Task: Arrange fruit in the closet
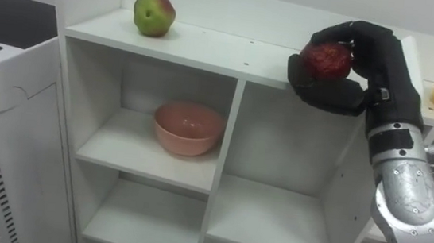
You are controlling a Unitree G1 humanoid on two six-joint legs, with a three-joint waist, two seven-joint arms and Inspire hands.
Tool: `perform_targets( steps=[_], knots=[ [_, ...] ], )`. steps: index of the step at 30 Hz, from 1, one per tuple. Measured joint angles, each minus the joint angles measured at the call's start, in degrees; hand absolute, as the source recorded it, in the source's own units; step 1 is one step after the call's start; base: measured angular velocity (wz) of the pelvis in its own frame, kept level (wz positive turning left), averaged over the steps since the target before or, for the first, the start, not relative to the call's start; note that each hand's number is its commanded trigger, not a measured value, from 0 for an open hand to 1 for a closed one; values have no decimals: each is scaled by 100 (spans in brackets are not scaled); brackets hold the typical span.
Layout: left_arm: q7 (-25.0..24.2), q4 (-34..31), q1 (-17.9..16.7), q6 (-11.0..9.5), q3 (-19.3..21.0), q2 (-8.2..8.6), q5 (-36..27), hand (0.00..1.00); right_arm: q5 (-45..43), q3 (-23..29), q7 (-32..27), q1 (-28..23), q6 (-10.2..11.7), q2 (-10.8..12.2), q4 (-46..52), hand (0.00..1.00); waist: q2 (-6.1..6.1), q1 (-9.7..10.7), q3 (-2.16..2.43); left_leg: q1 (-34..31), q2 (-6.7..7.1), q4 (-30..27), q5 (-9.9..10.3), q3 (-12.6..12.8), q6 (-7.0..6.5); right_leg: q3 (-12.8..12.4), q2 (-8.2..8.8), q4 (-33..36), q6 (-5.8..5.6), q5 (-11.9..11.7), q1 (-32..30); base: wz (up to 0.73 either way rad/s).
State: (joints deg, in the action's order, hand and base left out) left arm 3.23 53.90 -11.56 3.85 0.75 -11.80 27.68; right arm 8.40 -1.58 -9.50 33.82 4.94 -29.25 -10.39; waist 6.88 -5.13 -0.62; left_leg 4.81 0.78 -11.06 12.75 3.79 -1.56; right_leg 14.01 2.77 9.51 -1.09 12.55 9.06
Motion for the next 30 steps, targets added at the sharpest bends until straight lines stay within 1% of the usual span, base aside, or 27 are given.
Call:
perform_targets(
  steps=[4,6,7,9,11,12,13,14,16,20,21,24,27,30],
  knots=[
    [0,-1,14,-2,-58,4,-7,0,69,1,12,7,11,2,49,100,-22,12,-15,-35,-4,-31,0,0,0,-7,6,1,0,0,-18,0],
    [-9,-1,15,-2,-56,4,-5,0,158,0,59,-5,-2,38,172,100,-38,10,-18,-52,-5,-39,0,19,0,-76,4,3,0,0,-39,-5],
    [-33,-1,26,-2,-56,4,-3,0,215,-3,116,-15,-2,60,283,100,-52,17,-8,-99,-5,-61,0,28,0,-130,2,4,0,0,-81,-5],
    [-52,-1,53,-2,-81,6,0,0,261,-3,226,-76,-13,73,486,100,-76,31,-4,-133,-4,-72,0,31,0,-140,4,2,1,0,-115,-2],
    [-51,-1,51,-4,-109,6,1,0,270,-23,402,-263,-18,106,792,100,-119,23,23,-132,-4,-70,0,39,0,-139,5,5,1,0,-117,0],
    [-49,-1,51,-4,-109,6,1,0,268,-47,440,-319,-40,122,877,100,-129,19,29,-130,-3,-69,0,52,0,-142,5,6,1,0,-118,-4],
    [-47,-1,45,-4,-108,6,1,0,261,-122,525,-429,-128,178,1097,100,-148,23,41,-121,-4,-66,0,75,0,-155,5,5,1,0,-119,-7],
    [-46,-2,46,-4,-108,5,2,0,263,-192,667,-560,-158,202,1296,100,-165,20,51,-116,-10,-66,0,75,0,-179,2,4,1,0,-119,-5],
    [-38,-5,43,-13,-106,3,7,0,269,-252,898,-736,-213,202,1590,100,-175,15,57,-107,-9,-63,0,76,0,-189,2,4,1,0,-112,0],
    [-36,-3,33,-15,-116,-6,-3,0,382,-382,1159,-812,-256,201,1968,100,-168,28,62,-98,-9,-57,0,76,0,-224,2,3,1,0,-108,0],
    [-18,24,52,-35,-158,-22,-13,0,516,-428,1244,-812,-253,206,2040,100,-163,21,65,-99,-9,-57,0,76,0,-227,2,4,1,0,-105,0],
    [20,186,163,-57,-241,-26,-1,0,527,-572,1450,-812,-254,241,2079,100,-143,4,72,-95,-12,-60,-3,78,-4,-265,6,3,1,0,-103,0],
    [27,334,222,-54,-292,-27,-2,0,528,-700,1668,-813,-258,377,2167,100,-133,-11,64,-104,-12,-67,-5,86,-7,-293,7,6,1,0,-115,0],
    [26,353,204,-27,-402,-32,-2,0,495,-904,1872,-817,-262,499,2307,100,-132,-3,59,-109,-14,-67,-5,87,-7,-298,6,4,1,0,-120,0]
  ],
)
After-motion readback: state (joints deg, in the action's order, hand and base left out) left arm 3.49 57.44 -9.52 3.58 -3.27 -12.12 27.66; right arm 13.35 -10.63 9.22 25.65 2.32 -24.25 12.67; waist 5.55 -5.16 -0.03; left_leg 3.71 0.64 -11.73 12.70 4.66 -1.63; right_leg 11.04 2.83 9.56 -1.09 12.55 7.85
